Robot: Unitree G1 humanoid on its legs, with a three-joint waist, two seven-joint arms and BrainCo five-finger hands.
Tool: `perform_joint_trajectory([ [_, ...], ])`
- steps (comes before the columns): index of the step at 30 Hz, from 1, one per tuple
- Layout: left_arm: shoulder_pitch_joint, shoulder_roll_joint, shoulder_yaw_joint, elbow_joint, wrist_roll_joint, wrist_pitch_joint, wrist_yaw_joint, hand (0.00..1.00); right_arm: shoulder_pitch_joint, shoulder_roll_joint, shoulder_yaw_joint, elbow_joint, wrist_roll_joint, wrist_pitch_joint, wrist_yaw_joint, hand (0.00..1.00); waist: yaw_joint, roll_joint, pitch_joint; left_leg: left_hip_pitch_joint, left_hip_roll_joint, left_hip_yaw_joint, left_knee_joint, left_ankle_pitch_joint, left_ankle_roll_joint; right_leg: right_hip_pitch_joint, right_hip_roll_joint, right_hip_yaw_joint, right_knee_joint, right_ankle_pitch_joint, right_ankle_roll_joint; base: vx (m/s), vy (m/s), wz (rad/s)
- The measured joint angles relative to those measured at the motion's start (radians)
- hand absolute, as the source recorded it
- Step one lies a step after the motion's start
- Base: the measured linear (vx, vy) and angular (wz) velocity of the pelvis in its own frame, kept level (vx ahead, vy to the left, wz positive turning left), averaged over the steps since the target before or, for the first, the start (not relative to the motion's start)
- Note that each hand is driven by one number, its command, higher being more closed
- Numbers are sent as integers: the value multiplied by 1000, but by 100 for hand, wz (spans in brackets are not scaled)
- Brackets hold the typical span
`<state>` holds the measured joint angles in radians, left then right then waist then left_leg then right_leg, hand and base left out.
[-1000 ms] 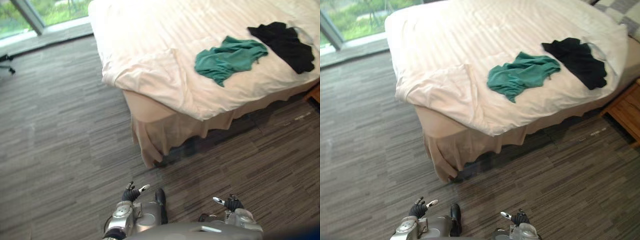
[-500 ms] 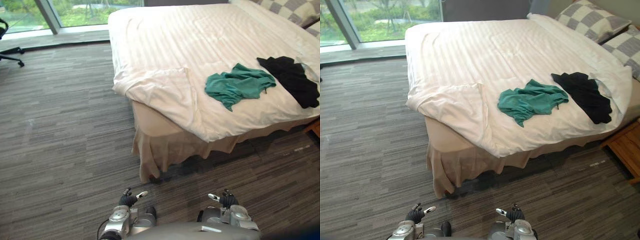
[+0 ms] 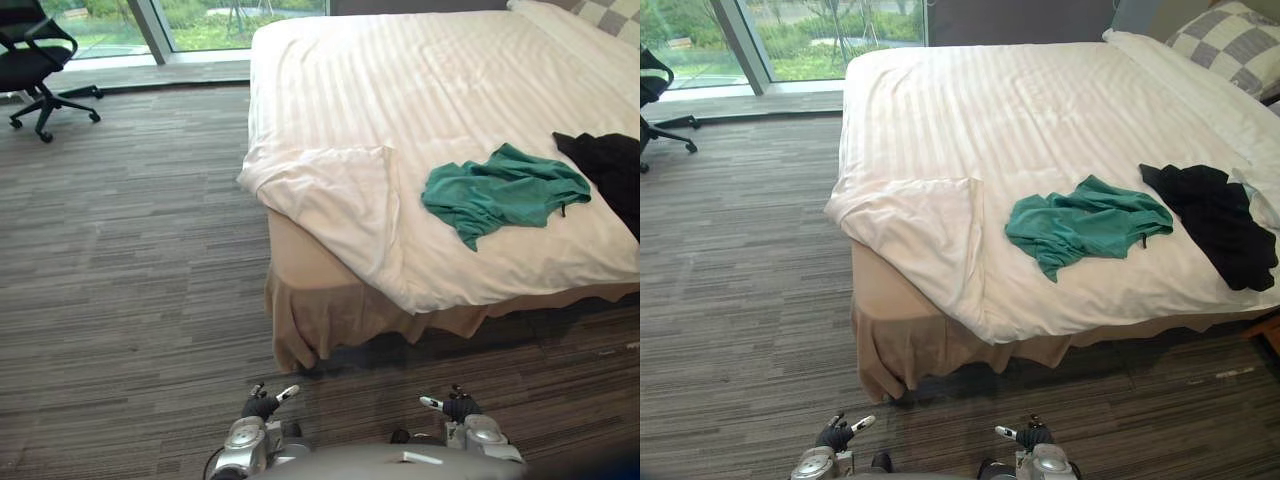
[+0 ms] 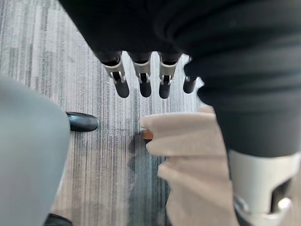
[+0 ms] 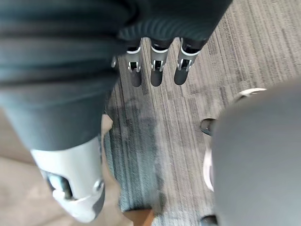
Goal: Tidy the bed and pick cloth on bed and put in laundry
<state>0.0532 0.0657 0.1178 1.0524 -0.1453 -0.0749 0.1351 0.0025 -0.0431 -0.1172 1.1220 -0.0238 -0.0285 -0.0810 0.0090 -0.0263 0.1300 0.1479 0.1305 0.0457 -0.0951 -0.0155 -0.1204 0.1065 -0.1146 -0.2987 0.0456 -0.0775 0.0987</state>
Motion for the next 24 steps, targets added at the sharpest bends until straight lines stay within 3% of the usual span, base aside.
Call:
perform_joint_trajectory([
  [5, -4, -2, 100, -1, -171, -21, 59, 0, 3, 8, -50, 16, 6, 0, -7, 0, -7, -8, -13, 10, -27, 2, 0, 1, 2, 31, -23, -10, -30, 13, 14, 9, 42, 7],
  [10, -26, 32, 290, -10, -348, -52, 120, 0, 7, 3, -119, 40, 101, 0, -16, 0, -17, -2, -17, 10, -29, 0, -1, 3, 5, 39, -24, -21, -32, 13, 15, -48, 1, 7],
  [13, -52, 78, 400, -16, -428, -70, 155, 0, 15, -13, -129, 40, 119, 0, -21, 0, -16, 11, -25, 6, -28, -5, -4, -3, 16, 40, -23, -28, -36, 15, 17, -60, -1, 6],
  [17, -105, 173, 552, -20, -623, -126, 198, 0, 29, -18, -128, 37, 150, 0, -24, 0, -13, 15, -33, -13, -31, -16, -7, -4, 18, 38, -24, -39, -50, 15, 16, -57, 0, 7],
  [20, -124, 212, 603, -69, -666, -134, 223, 0, 39, -18, -127, 33, 159, 0, -30, 0, -10, 16, -36, -21, -33, -27, -7, -6, 21, 40, -24, -48, -57, 15, 16, 15, -3, 11],
  [24, -163, 300, 608, -232, -643, -144, 268, 0, 55, -18, -116, 26, 163, -1, -38, 0, 12, 15, -37, -25, -37, -28, -3, -11, 21, 41, -25, -49, -64, 18, 19, 56, 3, 3],
])
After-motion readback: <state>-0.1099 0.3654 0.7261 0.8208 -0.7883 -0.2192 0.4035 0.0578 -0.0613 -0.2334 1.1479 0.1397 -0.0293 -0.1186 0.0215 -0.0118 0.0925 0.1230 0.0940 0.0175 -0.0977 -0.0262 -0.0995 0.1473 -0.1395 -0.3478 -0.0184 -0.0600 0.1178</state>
